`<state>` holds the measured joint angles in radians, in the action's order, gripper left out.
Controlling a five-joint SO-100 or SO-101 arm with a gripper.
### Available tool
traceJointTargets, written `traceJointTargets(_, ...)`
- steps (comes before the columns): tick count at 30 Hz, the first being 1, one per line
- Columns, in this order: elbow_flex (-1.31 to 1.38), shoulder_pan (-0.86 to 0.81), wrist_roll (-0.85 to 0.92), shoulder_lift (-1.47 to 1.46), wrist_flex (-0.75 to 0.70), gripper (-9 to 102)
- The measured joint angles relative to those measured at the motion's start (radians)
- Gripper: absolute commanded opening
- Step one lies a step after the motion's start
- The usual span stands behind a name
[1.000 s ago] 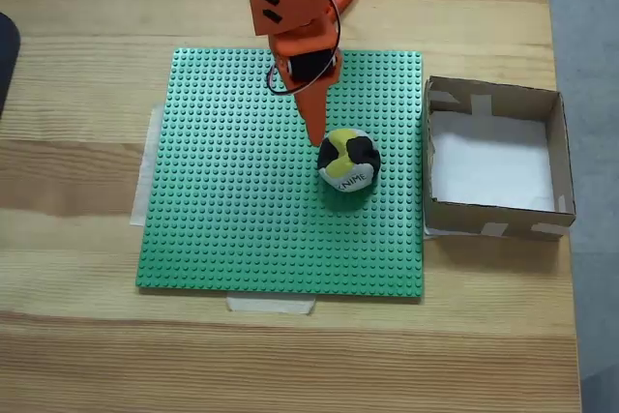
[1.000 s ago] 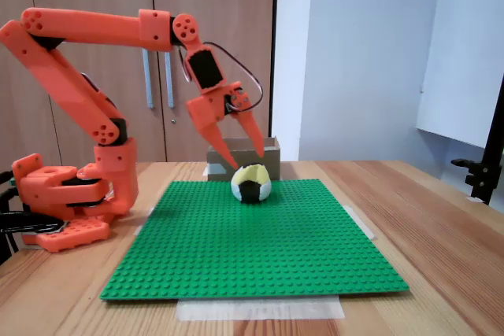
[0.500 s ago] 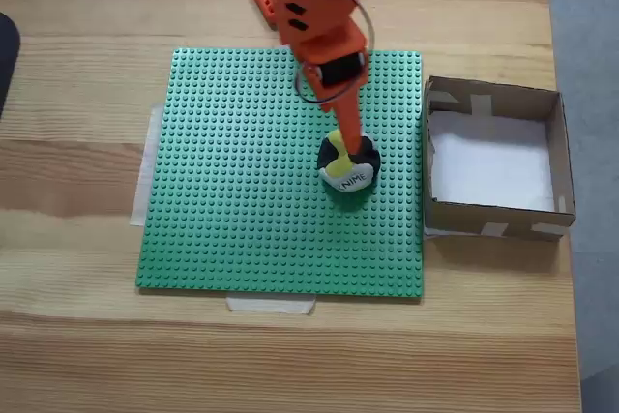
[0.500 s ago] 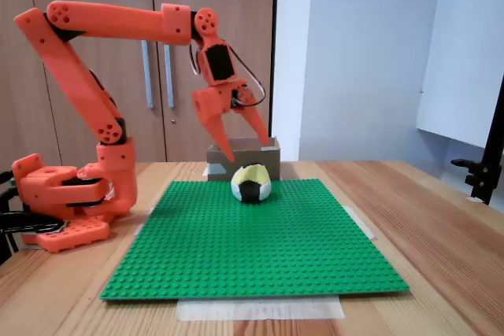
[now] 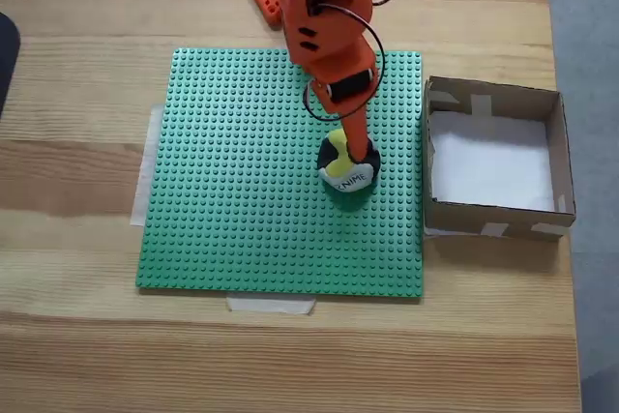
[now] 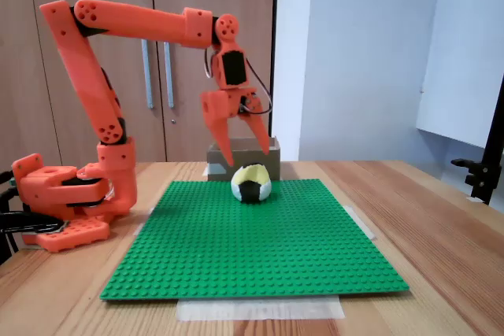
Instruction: Pick the ball and put it in the box.
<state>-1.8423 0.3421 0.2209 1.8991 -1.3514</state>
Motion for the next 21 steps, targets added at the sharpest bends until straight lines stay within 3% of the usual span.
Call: traceJointTargets(21,0.044,0.023,-0.031,-0.158,0.008,39)
